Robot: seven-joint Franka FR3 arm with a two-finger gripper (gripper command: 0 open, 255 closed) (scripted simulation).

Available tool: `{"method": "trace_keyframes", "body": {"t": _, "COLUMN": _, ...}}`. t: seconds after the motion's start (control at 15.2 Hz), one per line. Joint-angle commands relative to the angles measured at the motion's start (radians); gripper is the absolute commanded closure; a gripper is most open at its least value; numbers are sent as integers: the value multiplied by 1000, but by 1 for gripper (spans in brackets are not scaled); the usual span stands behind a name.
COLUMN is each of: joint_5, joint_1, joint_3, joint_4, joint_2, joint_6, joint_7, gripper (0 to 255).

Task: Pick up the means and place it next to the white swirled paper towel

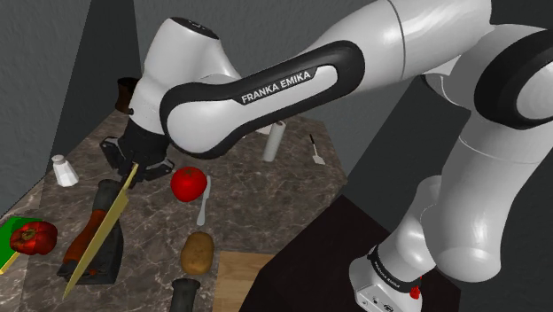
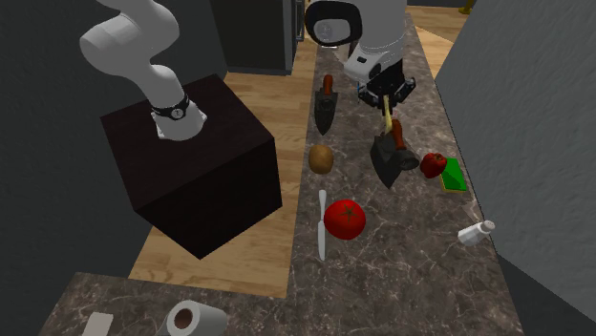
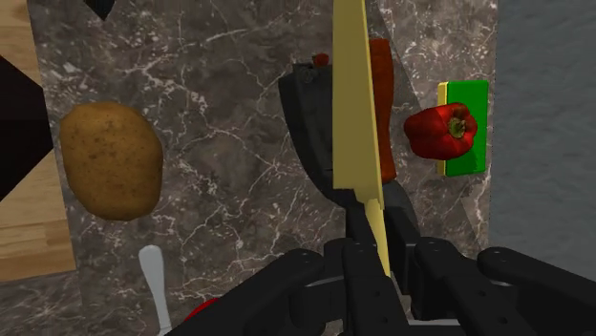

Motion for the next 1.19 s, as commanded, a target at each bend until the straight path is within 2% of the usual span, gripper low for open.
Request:
{"method": "trace_keyframes", "body": {"t": 0.0, "joint_5": 2, "joint_1": -2, "joint_3": 1, "joint_4": 11, "joint_2": -13, "joint_6": -24, "joint_7": 1, "gripper": 255}}
{"method": "trace_keyframes", "body": {"t": 0.2, "joint_5": 4, "joint_1": -4, "joint_3": 2, "joint_4": 26, "joint_2": -31, "joint_6": -57, "joint_7": 4, "gripper": 255}}
{"method": "trace_keyframes", "body": {"t": 0.66, "joint_5": 126, "joint_1": -129, "joint_3": -18, "joint_4": -103, "joint_2": -136, "joint_6": -60, "joint_7": -216, "gripper": 255}}
{"method": "trace_keyframes", "body": {"t": 1.12, "joint_5": 220, "joint_1": -235, "joint_3": -70, "joint_4": -172, "joint_2": -202, "joint_6": -97, "joint_7": -429, "gripper": 255}}
